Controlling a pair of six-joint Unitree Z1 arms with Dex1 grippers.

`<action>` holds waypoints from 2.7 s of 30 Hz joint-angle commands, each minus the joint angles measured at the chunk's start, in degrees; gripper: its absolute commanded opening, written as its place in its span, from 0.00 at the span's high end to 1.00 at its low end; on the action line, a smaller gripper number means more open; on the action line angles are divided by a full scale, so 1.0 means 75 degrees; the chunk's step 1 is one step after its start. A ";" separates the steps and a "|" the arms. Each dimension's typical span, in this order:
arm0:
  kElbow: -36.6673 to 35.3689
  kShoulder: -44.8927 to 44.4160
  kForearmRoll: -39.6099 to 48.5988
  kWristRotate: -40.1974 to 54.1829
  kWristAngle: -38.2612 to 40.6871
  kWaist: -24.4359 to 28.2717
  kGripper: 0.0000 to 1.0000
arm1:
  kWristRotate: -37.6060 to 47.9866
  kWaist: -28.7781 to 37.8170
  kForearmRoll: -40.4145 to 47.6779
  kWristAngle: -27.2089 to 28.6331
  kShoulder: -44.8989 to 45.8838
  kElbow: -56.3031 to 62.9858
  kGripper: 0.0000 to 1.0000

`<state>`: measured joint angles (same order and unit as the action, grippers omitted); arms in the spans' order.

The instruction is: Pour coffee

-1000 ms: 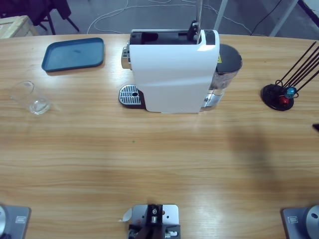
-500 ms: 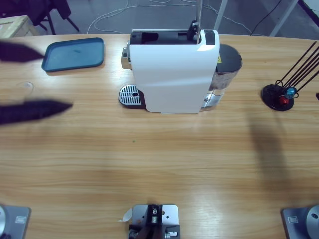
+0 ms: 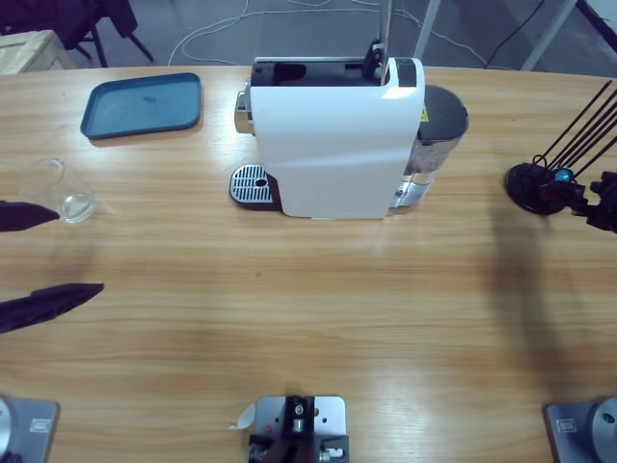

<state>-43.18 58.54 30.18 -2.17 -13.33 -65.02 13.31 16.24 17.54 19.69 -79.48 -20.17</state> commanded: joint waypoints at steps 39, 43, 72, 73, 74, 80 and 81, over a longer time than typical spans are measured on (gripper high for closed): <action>0.0425 -0.0479 -0.0063 -0.0625 -0.0155 0.0045 0.03 | -0.0495 -0.0926 0.2137 -0.0328 -0.1544 0.0561 0.53; 0.0425 -0.0465 -0.0074 -0.0625 -0.0180 0.0045 0.03 | -0.0510 -0.0994 0.2276 -0.0375 -0.1556 0.0556 0.53; 0.0462 -0.0482 -0.0084 -0.0672 -0.0312 0.0045 0.03 | -0.0580 -0.1052 0.2711 -0.0591 -0.2177 0.0577 0.76; 0.0465 -0.0482 -0.0081 -0.0682 -0.0321 0.0045 0.03 | -0.0596 -0.1052 0.2721 -0.0591 -0.2177 0.0580 0.77; 0.0462 -0.0482 -0.0079 -0.0684 -0.0321 0.0045 0.03 | -0.0610 -0.1052 0.2723 -0.0598 -0.2179 0.0580 0.77; 0.0469 -0.0482 -0.0081 -0.0684 -0.0321 0.0045 0.03 | -0.0699 -0.1050 0.2777 -0.0607 -0.2156 0.0615 1.00; 0.0469 -0.0482 -0.0084 -0.0684 -0.0321 0.0045 0.03 | -0.0709 -0.1052 0.2801 -0.0609 -0.2156 0.0622 1.00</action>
<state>-41.74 55.88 29.97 -6.66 -14.64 -64.99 9.12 8.78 37.78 16.23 -92.74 -16.75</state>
